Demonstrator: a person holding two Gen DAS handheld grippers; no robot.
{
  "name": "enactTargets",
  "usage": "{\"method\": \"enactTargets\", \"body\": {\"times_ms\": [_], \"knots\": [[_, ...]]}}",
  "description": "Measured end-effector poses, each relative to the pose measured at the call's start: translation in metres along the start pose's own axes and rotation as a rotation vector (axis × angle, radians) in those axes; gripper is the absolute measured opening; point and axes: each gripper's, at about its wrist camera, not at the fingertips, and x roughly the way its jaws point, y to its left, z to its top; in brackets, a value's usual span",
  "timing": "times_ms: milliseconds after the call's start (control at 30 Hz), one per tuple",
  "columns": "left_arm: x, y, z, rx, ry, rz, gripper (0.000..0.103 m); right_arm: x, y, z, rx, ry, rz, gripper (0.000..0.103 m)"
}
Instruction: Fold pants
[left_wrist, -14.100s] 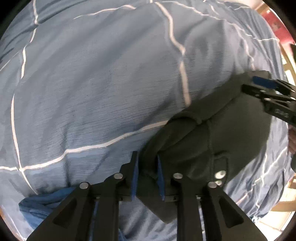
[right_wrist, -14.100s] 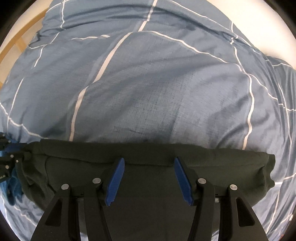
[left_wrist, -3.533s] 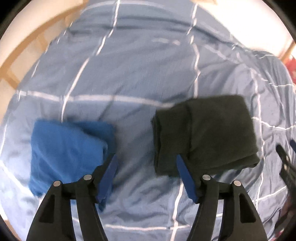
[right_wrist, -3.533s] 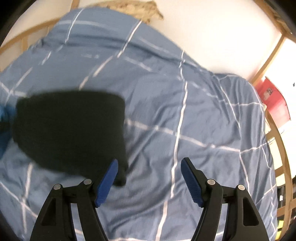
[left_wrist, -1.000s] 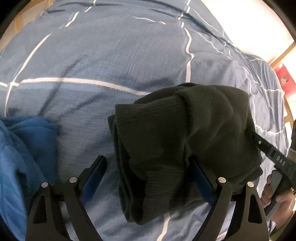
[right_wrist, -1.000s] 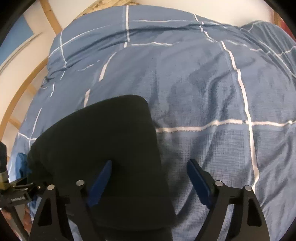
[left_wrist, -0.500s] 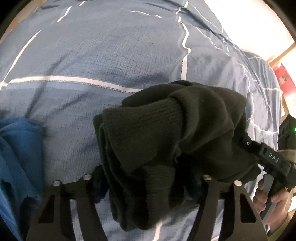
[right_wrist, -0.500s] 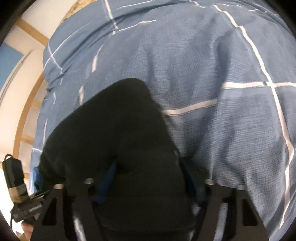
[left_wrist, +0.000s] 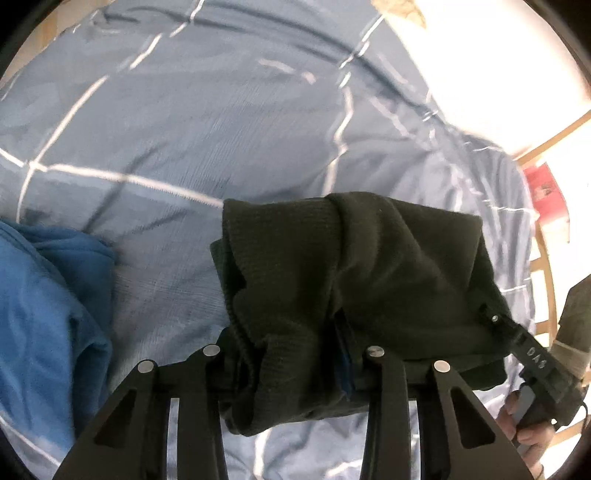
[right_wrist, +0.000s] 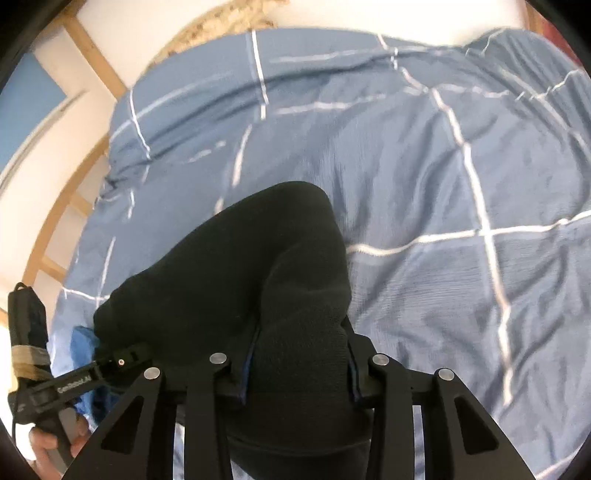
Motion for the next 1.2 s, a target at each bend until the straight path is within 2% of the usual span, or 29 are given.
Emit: {"method": "enactTargets", "body": {"times_ms": [133,267,500,700,833,967,1200], "knots": [[-0.042,-0.011,-0.006,0.042,-0.040,-0.003,0.036,-0.038,0.010,-0.001,-0.015,-0.035,-0.013,0.038],[-0.089,0.002,-0.014,0.063,-0.073,0.011,0.036,-0.066,0.026,-0.010,-0.011,-0.051,0.003,0.038],[-0.171,0.070,-0.016,0.105,-0.105,0.086,0.036,-0.082,0.106,-0.032,-0.043,-0.061,0.072,0.038],[-0.214,0.141,-0.004,0.147,-0.081,0.145,0.036,-0.070,0.191,-0.047,-0.082,-0.042,0.126,0.038],[-0.225,0.185,0.008,0.151,-0.070,0.157,0.036,-0.053,0.241,-0.054,-0.075,-0.031,0.143,0.038],[-0.216,0.221,0.017,0.151,-0.044,0.169,0.037,-0.029,0.274,-0.056,-0.087,-0.017,0.144,0.038],[-0.186,0.266,0.019,0.117,0.011,0.151,0.037,0.013,0.306,-0.069,-0.102,0.050,0.117,0.038]]}}
